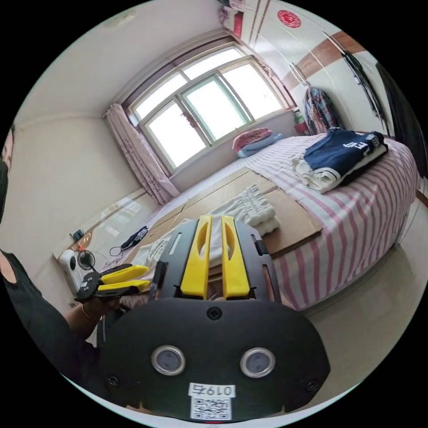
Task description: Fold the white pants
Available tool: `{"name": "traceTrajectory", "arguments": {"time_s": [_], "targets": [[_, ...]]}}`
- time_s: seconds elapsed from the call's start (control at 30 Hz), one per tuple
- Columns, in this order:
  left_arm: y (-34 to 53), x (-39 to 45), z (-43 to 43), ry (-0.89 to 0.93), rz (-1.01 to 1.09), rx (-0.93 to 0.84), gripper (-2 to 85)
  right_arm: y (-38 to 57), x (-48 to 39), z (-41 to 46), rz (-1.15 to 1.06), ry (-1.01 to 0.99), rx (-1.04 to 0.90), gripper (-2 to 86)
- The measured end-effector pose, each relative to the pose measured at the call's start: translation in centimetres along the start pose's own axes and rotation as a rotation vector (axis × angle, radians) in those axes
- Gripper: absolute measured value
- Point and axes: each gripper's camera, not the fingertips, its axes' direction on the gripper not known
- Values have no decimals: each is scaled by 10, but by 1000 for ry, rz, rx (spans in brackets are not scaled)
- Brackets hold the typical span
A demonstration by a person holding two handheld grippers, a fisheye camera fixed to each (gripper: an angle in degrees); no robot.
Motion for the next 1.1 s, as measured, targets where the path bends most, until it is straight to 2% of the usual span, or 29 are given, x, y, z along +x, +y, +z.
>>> {"name": "traceTrajectory", "arguments": {"time_s": [0.1,0.23,0.33,0.4,0.53,0.67,0.8,1.0,1.1], "targets": [[-57,15,19,-36,72,18,82,-16,53,-20,108,83,37,89],[-122,35,54,-80,167,11,79,-32,106,-31,250,35,42,112],[-162,31,77,-4,146,15,72,-45,130,-27,314,6,-7,130],[-188,4,97,82,51,-6,64,-55,148,-28,347,-27,-13,137],[-218,-65,126,126,-126,-56,47,-76,194,-35,443,-84,2,144],[-260,-156,156,406,-247,-26,46,-96,214,-24,468,-98,-52,167],[-312,-213,178,552,-238,26,56,-107,239,-27,526,-96,-49,169],[-387,-243,223,471,-110,-14,66,-143,263,-30,507,-38,-54,160],[-425,-253,263,528,-19,-65,82,-157,278,-31,521,-53,-49,148]]}}
